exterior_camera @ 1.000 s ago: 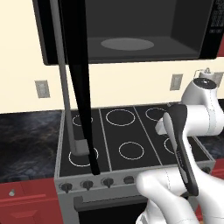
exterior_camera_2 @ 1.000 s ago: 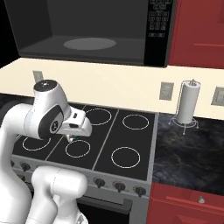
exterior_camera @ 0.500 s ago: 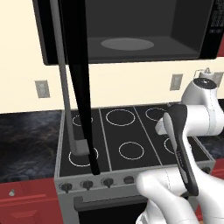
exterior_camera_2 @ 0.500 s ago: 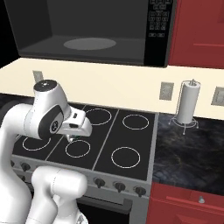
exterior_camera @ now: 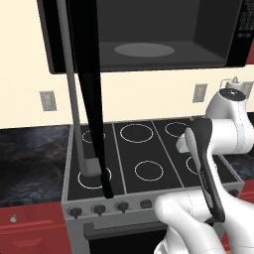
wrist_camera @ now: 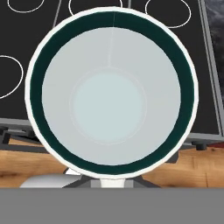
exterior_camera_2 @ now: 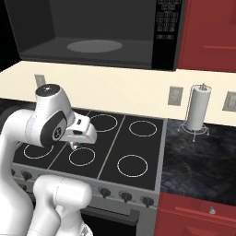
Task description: Pick the mug from the counter and place it inside the microwave. Then close the microwave.
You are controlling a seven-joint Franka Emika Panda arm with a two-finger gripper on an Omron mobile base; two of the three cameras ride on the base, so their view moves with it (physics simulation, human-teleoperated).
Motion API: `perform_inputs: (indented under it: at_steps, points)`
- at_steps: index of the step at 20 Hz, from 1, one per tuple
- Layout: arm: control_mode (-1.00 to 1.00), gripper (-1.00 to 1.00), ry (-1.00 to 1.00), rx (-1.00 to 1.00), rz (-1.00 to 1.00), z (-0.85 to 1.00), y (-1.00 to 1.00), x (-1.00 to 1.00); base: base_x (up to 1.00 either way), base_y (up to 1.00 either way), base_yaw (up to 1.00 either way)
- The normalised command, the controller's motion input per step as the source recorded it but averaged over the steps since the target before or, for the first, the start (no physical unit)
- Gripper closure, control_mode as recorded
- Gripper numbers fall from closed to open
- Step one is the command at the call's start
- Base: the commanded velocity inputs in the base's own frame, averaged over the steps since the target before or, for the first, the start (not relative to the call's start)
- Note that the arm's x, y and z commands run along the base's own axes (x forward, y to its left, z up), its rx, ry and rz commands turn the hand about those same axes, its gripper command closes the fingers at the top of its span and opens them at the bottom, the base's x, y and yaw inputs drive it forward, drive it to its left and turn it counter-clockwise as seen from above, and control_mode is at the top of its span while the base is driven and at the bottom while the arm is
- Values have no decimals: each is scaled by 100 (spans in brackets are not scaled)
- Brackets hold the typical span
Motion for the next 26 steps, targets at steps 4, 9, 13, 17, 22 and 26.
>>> perform_inputs:
  at_steps: [4,9,13,17,22,26]
  points:
    - [-100,100,0,0,0,0,4,-5,0,0,0]
    - [-100,100,-12,0,1,6,26,-45,0,0,0]
    - [-100,100,-26,0,12,47,15,-48,0,0,0]
    - [-100,100,-24,3,9,88,1,-24,0,0,0]
    - [-100,100,-3,9,5,99,0,-11,0,0,0]
    - [-100,100,0,6,2,86,3,-2,0,0,0]
